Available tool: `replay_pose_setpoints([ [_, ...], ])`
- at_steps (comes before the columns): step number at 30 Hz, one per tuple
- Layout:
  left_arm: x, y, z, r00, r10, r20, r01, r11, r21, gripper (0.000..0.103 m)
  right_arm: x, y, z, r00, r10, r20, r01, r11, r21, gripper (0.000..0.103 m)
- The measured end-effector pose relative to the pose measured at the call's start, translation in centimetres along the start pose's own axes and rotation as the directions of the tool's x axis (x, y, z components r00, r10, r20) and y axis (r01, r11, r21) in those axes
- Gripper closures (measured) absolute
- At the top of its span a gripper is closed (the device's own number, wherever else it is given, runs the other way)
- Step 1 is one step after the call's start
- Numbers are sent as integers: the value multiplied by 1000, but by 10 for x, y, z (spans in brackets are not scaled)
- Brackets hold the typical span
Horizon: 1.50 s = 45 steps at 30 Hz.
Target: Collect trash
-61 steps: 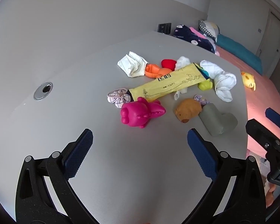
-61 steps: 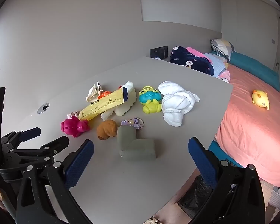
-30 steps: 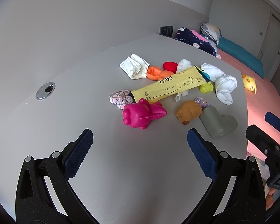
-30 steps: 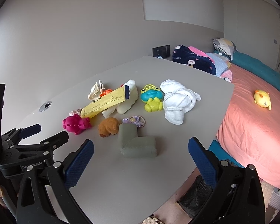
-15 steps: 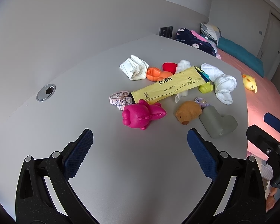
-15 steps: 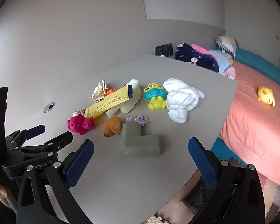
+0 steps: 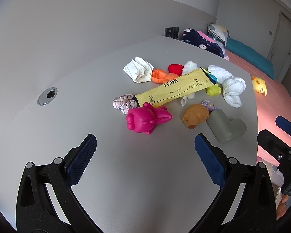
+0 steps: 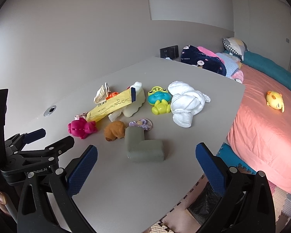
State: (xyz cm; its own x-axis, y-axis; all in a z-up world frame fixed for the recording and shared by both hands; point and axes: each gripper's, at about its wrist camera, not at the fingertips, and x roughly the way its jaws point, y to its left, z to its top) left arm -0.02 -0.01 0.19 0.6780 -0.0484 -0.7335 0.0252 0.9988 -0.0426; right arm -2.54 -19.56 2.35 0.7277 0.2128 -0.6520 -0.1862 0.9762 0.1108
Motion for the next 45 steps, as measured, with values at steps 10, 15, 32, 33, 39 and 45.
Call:
replay_pose_setpoints([
  [10, 0, -1, -1, 1000, 3, -2, -3, 1000, 0, 5, 0, 2, -1, 1000, 12, -1, -12, 1000, -13, 2],
  [15, 3, 0, -3, 1000, 14, -12, -14, 1000, 0, 5, 0, 0, -2, 999, 35, 2, -35, 999, -7, 2],
  [32, 29, 8, 20, 996, 57, -70, -63, 993, -99, 5, 19, 10, 4, 995, 96, -20, -98, 980, -173, 7],
  [33, 33, 7, 21, 996, 53, -78, -61, 993, -100, 5, 23, 10, 5, 995, 100, -30, -104, 978, -182, 7],
  [39, 49, 3, 28, 994, 57, -95, -64, 995, -72, 6, 43, 9, 9, 991, 111, -77, -125, 969, -211, 8],
  [45, 65, 1, 32, 990, 58, -127, -65, 996, -55, 11, 66, 16, 12, 987, 99, -124, -130, 952, -276, 23],
])
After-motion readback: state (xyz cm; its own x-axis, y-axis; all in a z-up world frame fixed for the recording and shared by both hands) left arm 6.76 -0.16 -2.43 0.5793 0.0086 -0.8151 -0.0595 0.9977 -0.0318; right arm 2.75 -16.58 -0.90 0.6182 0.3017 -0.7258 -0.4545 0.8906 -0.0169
